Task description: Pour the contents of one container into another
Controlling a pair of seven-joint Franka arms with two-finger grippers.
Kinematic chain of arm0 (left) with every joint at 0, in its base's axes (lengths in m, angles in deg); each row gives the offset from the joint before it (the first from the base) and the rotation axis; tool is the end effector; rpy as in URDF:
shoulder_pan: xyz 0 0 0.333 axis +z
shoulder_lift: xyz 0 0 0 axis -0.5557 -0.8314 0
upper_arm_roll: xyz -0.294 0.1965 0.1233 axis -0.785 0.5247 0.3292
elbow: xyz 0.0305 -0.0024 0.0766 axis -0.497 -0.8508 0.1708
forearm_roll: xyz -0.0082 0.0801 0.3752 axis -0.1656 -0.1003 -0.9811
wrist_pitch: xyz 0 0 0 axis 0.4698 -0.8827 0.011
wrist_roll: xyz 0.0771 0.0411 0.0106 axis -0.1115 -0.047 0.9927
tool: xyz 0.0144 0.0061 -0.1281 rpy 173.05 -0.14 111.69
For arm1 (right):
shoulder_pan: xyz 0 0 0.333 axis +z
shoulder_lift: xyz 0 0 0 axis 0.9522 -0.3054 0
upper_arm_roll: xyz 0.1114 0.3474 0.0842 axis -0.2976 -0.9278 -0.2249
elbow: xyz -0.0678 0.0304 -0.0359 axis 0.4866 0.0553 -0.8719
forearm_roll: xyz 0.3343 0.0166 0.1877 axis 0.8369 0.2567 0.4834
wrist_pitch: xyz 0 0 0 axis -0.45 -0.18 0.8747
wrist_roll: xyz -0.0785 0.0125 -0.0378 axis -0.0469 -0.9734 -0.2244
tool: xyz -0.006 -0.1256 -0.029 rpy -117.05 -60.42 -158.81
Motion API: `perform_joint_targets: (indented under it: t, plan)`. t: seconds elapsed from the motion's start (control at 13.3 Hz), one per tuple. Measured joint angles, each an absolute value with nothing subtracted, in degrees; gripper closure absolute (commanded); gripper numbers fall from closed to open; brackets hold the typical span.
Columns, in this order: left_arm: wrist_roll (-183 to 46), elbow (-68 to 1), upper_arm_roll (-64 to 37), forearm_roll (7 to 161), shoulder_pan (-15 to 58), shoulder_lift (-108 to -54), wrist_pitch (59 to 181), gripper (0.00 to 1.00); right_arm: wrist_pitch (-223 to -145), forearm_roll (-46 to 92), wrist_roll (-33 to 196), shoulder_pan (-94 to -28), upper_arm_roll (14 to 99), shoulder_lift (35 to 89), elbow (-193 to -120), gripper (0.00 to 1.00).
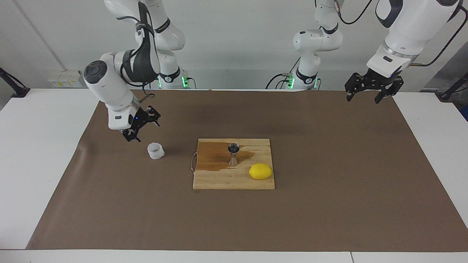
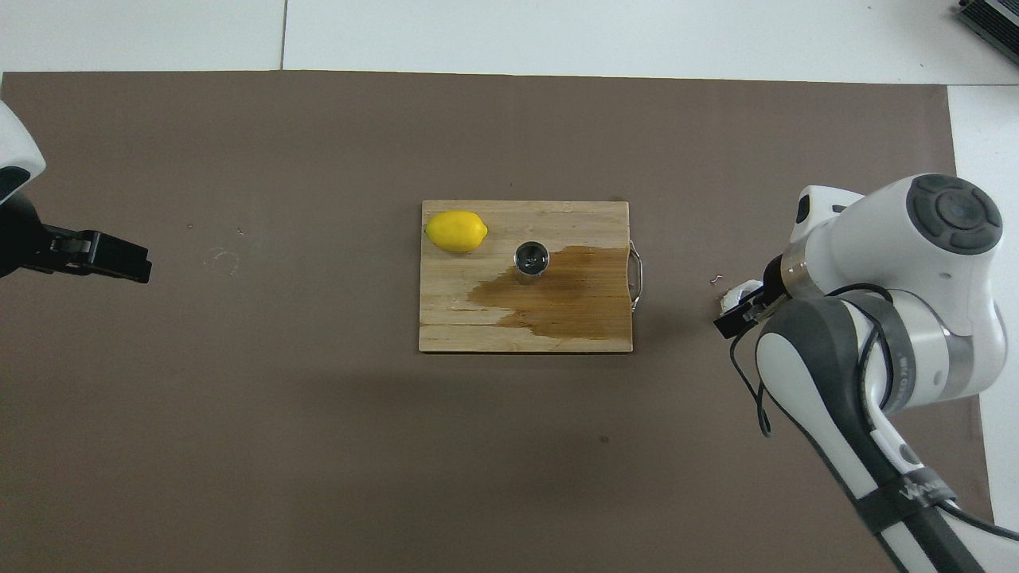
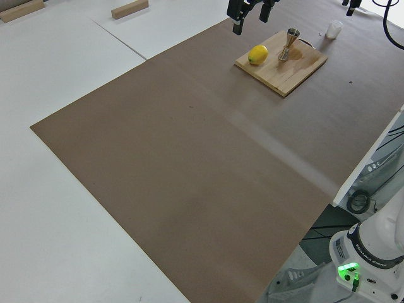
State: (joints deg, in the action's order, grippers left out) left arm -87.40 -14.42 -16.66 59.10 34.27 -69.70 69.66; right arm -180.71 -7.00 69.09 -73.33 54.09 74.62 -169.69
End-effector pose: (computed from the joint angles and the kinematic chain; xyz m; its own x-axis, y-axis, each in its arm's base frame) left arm 0.5310 -0.0549 0.6660 0.9860 -0.1652 -0.0241 -0.1651 -0.9863 0.0064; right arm 0.5383 0.0782 0.4610 0.8774 0.4747 -0.0687 0.4731 -0.8801 -0.0400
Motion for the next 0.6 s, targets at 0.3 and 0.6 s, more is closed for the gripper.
perform_joint_targets:
  t: [0.3, 0.6]
  plan:
    - [-87.4, -14.4, -16.7, 59.1, 34.3, -69.7, 69.7, 0.00, -171.9, -7.3, 87.2, -73.5, 54.6, 74.7, -165.0, 0.00]
    - [-87.4, -14.4, -16.7, 59.1, 34.3, -69.7, 69.7, 0.00, -157.8, -7.4, 96.4, -74.1, 54.8, 76.3, -152.7, 0.00]
